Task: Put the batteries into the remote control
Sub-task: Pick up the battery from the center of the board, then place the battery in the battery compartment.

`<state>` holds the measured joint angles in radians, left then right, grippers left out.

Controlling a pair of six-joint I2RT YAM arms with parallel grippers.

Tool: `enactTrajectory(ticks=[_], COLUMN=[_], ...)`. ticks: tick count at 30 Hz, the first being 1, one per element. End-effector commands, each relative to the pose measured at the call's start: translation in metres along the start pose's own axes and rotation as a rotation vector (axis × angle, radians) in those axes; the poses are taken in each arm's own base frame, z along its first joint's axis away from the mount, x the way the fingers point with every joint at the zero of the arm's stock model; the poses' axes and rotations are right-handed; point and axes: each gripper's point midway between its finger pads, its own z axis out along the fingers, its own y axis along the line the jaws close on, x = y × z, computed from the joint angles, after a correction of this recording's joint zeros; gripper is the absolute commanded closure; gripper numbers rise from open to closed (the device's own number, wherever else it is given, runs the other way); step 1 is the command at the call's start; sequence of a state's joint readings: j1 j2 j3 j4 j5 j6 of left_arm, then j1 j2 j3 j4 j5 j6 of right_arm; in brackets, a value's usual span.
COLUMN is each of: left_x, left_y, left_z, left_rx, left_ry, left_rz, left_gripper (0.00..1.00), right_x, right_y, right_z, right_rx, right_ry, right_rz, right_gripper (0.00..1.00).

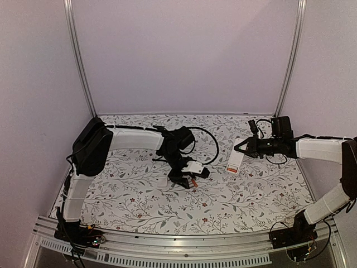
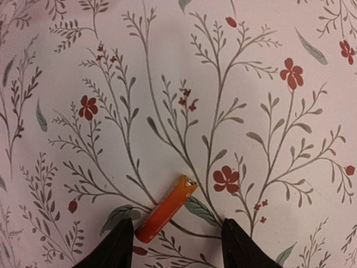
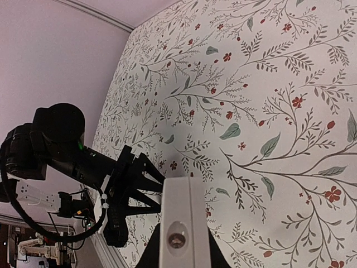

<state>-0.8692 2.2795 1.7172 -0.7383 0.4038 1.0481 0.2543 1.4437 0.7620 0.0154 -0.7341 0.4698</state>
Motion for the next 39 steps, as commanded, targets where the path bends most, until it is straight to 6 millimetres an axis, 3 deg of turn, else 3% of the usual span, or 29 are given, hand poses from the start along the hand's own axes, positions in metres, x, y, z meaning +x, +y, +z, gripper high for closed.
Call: enactTrajectory(ticks=[1, 7, 20, 31, 39], left_x=[-0.006, -0.001, -0.014, -0.071, -0.103], left_y=[0.000, -0.009, -0.037, -0.022, -0.027], left_z=[0.014, 0.016, -0.003, -0.099, -0.125], left_rx=[-0.005, 0.004, -0.042, -0.347, -0.447], left_ry=[0.006, 0.042, 0.047, -0.125, -0.130], left_rz=[0.051, 0.030, -0.118, -0.248, -0.184], left_gripper=[0.50, 0.74, 0.99, 1.00, 1.00], right_x=[-0.010, -0.010, -0.005, 0.013, 0.020], right_y=[0.004, 0.004, 0.011, 0.042, 0.070], right_z=[-0.001, -0.002, 0.007, 0.029, 0.041], right_rx=[-0.016, -0.018, -0.098, -0.196, -0.284], right_ry=[-0.020, -0.021, 0.005, 0.061, 0.077], right_rz=[-0.022, -0.023, 0.022, -0.002, -0.008], right_gripper=[1.00, 1.00, 1.00, 1.00, 1.00])
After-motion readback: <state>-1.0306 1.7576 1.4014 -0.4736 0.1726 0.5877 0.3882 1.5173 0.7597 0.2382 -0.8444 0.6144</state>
